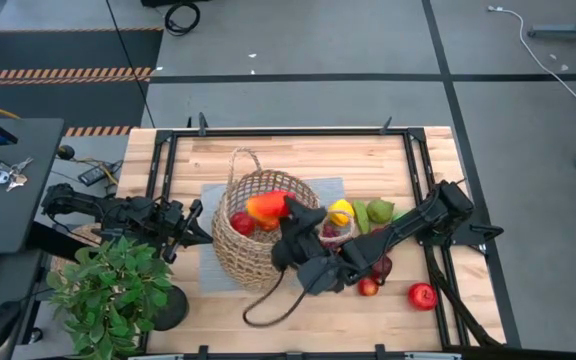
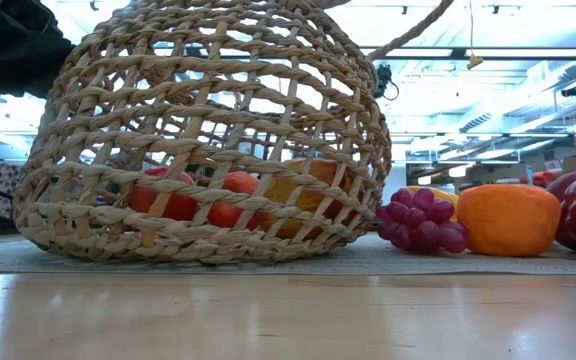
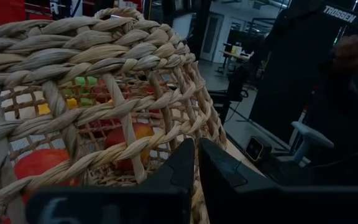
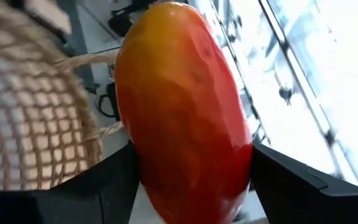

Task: Build produce basket
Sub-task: Put the orange mango into the basket

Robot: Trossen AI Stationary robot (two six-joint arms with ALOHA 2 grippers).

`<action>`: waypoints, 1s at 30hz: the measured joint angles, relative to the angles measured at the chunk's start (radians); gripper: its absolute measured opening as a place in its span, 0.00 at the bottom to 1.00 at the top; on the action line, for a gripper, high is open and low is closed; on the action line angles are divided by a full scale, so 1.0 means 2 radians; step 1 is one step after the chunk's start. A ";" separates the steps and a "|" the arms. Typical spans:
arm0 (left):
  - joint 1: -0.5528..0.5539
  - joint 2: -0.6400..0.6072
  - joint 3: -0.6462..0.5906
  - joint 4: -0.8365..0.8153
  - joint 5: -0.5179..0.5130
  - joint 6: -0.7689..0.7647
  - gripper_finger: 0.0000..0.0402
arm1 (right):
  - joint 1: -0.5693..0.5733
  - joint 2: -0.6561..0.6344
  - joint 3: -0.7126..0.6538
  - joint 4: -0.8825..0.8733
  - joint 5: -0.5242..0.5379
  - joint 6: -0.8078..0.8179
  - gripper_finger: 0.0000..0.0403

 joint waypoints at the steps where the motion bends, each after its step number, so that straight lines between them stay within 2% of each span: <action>1: 0.000 0.000 0.000 0.000 0.000 0.000 0.07 | -0.004 -0.006 0.000 -0.001 0.000 0.014 0.70; 3: 0.000 0.000 0.000 0.000 0.000 0.000 0.08 | -0.009 -0.020 0.000 -0.001 -0.021 0.043 0.70; 6: 0.000 0.000 0.000 0.000 0.000 0.000 0.09 | -0.016 -0.040 0.000 -0.006 -0.083 0.105 0.70; 10: 0.000 0.000 0.000 0.000 0.000 0.000 0.08 | -0.025 -0.073 0.000 -0.076 -0.152 0.225 0.70; 15: 0.000 0.000 0.000 0.000 0.000 0.000 0.07 | -0.059 -0.103 0.001 -0.214 -0.310 0.443 0.70; 18: 0.000 0.000 0.000 0.000 0.000 0.000 0.08 | -0.082 -0.109 0.000 -0.246 -0.391 0.529 0.70; 25: 0.000 0.000 0.000 0.000 0.000 0.000 0.08 | -0.103 -0.110 0.000 -0.237 -0.497 0.549 0.70; 27: 0.000 0.000 0.000 0.000 0.000 0.000 0.08 | -0.113 -0.112 0.000 -0.240 -0.564 0.556 0.70; 30: 0.000 0.000 0.000 0.000 0.000 0.000 0.07 | -0.128 -0.112 0.000 -0.237 -0.701 0.549 0.71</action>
